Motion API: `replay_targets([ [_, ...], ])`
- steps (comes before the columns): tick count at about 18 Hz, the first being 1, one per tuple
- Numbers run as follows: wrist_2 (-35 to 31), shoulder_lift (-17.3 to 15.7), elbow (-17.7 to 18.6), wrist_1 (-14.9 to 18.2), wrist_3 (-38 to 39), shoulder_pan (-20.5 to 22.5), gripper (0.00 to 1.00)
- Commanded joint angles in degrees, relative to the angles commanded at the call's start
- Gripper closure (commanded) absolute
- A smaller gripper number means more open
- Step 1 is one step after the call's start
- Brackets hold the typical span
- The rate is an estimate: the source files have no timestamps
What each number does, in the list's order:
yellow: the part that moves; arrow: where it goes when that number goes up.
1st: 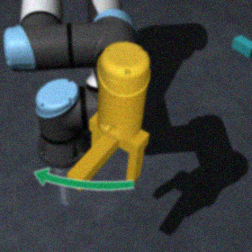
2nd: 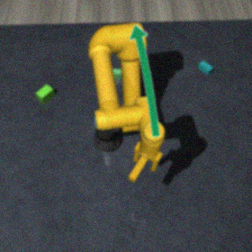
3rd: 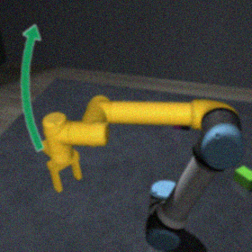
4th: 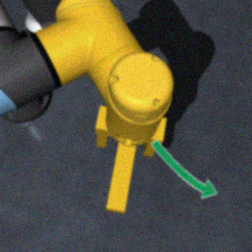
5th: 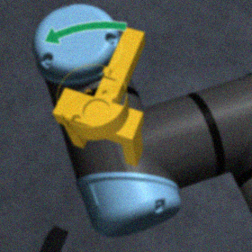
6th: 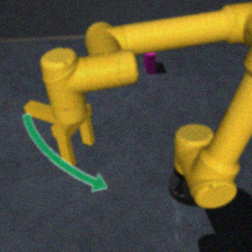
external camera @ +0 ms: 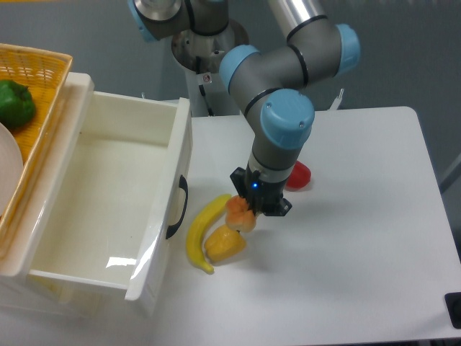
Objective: Pick up the round bread
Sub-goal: 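Lift the grasped bread bun up off the yellow pepper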
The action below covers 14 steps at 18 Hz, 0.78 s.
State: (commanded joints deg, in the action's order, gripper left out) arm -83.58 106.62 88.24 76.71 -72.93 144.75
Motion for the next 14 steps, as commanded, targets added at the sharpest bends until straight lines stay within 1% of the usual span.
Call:
replay_targets([
  [3,-2.0,-0.4,-0.2,1.7,-4.8,1.4,0.87],
  [5,-2.4,-0.4,-0.2,2.4,-5.5,2.0,0.87],
  [8,-2.3,-1.3,-0.2,2.4,-5.6,2.2,0.87],
  [14,-2.1,-1.4,-0.2,2.7,-5.6,3.1,0.87],
])
